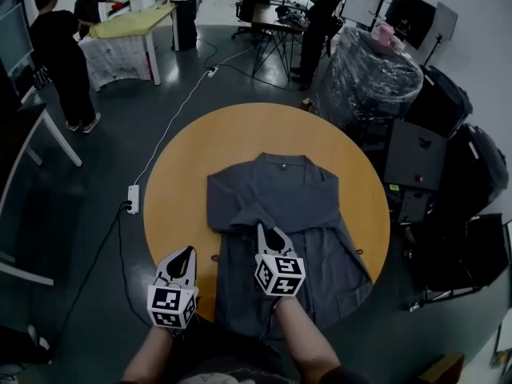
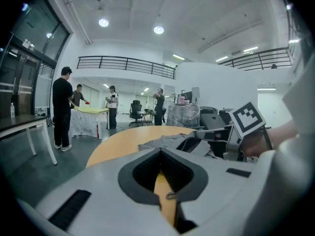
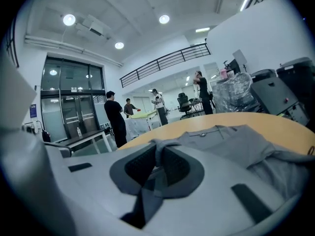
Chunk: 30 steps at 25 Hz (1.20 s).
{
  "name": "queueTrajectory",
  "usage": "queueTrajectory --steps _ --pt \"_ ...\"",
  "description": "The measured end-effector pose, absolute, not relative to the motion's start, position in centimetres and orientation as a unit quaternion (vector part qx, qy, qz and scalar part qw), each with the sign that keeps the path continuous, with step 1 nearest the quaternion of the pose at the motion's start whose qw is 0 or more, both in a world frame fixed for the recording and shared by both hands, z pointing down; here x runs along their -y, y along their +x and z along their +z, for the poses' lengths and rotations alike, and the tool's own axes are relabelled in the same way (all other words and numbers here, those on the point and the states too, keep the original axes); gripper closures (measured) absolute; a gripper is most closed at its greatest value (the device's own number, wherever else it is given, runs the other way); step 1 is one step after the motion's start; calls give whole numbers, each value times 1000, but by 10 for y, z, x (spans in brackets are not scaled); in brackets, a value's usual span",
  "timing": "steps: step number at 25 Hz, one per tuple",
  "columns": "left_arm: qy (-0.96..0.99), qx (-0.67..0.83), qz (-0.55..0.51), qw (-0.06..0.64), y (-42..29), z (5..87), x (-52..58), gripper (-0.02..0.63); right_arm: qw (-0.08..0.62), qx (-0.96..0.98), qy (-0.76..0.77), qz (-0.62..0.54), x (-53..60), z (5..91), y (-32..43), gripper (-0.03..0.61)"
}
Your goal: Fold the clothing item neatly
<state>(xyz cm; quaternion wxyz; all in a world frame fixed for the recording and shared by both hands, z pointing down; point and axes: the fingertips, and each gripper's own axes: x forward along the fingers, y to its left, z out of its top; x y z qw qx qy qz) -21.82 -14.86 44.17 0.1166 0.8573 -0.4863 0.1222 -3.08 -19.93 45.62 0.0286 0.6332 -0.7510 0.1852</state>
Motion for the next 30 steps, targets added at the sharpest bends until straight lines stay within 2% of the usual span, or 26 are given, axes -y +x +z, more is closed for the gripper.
queueTrajectory --steps 9,14,20,26,30 --pt "861 471 139 131 -205 455 133 606 13 725 656 211 194 464 15 557" --pt "869 453 138 143 -195 461 142 606 33 714 669 203 198 462 28 557" --pt "893 414 135 112 -163 458 158 606 7 701 686 194 215 441 64 557" --pt "883 434 142 105 -121 461 163 606 -19 712 675 194 230 437 122 557" --pt "847 500 121 132 -107 457 162 606 -15 731 652 199 232 437 152 556"
